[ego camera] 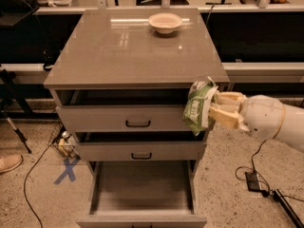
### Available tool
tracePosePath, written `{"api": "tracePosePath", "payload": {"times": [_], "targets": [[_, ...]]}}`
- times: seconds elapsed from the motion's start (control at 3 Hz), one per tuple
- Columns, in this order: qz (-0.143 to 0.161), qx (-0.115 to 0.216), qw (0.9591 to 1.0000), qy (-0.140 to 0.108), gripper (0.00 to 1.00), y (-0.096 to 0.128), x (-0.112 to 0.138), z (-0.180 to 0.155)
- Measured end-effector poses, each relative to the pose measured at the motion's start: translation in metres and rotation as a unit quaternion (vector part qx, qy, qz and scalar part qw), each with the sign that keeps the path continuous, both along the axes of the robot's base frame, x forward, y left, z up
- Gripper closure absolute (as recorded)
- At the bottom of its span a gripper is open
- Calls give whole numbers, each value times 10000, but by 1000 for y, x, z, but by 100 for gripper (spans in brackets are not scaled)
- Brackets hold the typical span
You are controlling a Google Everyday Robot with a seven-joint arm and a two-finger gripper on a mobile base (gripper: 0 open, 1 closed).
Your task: Pick green jalapeno chip bag from bottom drawer and place on counter
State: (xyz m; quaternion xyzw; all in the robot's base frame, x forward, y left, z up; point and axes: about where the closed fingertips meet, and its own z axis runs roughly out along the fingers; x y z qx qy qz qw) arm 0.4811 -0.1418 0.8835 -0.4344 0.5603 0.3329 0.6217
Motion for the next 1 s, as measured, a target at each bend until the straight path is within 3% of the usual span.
{"api": "tracePosePath", "payload": {"times": [0.33,0.67,1.0], "targets": [[185,105,9983,-537,100,-4,22,57],[199,114,9941,-1057,100,-4,54,108],[-18,-44,9918,-1275,100,10,88,134]]}}
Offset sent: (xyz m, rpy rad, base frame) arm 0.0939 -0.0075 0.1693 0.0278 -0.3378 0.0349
